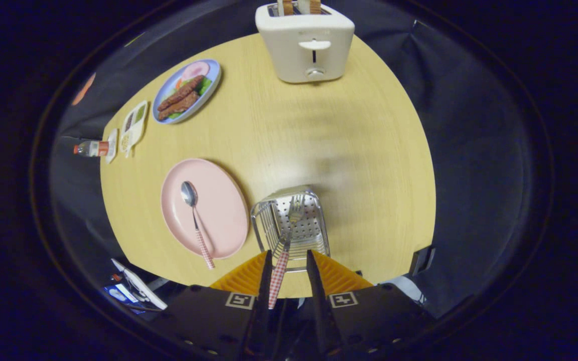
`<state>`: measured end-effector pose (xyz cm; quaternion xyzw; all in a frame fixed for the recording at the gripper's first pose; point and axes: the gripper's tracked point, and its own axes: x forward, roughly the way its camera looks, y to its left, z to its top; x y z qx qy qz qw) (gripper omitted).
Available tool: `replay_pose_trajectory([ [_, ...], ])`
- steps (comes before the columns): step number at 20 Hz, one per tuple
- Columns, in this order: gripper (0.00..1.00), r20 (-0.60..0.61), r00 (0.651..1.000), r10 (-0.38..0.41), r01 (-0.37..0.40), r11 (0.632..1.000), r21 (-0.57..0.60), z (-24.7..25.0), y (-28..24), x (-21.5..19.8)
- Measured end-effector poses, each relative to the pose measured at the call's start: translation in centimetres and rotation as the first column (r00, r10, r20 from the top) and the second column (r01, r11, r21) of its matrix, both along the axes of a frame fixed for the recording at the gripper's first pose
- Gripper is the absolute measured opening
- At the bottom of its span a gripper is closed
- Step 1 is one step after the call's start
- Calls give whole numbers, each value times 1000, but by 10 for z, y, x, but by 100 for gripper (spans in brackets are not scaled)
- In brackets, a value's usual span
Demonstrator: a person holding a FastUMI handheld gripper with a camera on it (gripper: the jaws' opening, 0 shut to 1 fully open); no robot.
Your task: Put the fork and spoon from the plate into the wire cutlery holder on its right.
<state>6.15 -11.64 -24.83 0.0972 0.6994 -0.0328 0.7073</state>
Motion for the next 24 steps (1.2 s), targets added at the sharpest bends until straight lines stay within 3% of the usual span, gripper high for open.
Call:
replay_pose_trajectory([
  [1,50,60,998,16,-16,1000,-4,7,2,6],
  [5,69,325,943,72,-69,997,-23,40,24,28],
  [8,85,516,844,145,-141,989,-48,58,55,32],
  [11,92,652,719,240,-222,969,-111,59,91,21],
  [14,97,714,648,264,-264,958,-113,43,129,1],
  [17,97,704,646,295,-291,948,-130,8,153,-19],
  [24,97,645,718,261,-255,961,-106,-64,177,-31],
])
